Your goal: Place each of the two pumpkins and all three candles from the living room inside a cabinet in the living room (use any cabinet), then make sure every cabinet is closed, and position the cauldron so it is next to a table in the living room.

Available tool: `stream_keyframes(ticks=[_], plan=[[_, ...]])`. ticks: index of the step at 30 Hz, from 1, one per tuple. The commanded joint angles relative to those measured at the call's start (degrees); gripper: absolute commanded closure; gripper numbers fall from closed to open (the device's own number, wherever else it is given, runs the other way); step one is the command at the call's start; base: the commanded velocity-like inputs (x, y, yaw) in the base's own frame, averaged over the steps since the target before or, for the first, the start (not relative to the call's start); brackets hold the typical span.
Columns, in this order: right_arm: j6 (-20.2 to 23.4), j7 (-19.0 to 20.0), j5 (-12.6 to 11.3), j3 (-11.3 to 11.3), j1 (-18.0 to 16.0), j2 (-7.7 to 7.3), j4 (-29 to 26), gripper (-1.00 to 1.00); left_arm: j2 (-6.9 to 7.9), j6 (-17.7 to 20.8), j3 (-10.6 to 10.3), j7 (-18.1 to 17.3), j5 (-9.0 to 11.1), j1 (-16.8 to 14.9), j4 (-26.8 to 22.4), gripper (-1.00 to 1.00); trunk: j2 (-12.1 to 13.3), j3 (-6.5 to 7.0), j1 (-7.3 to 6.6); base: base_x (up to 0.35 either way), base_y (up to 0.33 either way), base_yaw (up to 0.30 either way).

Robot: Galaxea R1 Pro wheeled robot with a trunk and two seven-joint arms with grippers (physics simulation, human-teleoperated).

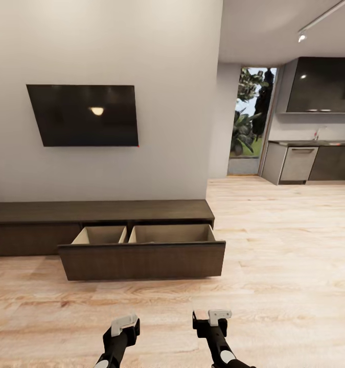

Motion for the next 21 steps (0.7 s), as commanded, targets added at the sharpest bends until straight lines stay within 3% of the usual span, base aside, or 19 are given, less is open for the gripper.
stream_keyframes(ticks=[1, 21], plan=[[-0.1, -0.4, -0.3, 0.5, -0.1, 0.00, 0.0, -1.00, 0.06, -0.2, -0.5, 0.5, 0.3, -0.1, -0.1, -1.00, -0.4, -0.24, 0.22, 0.000, 0.000, 0.000], [-0.2, -0.4, -0.3, 0.5, -0.1, 0.00, 0.0, -1.00, 0.02, -0.2, -0.5, 0.4, 0.3, 0.0, -0.1, -1.00, -8.5, -3.83, 4.61, 0.000, 0.000, 0.000]])
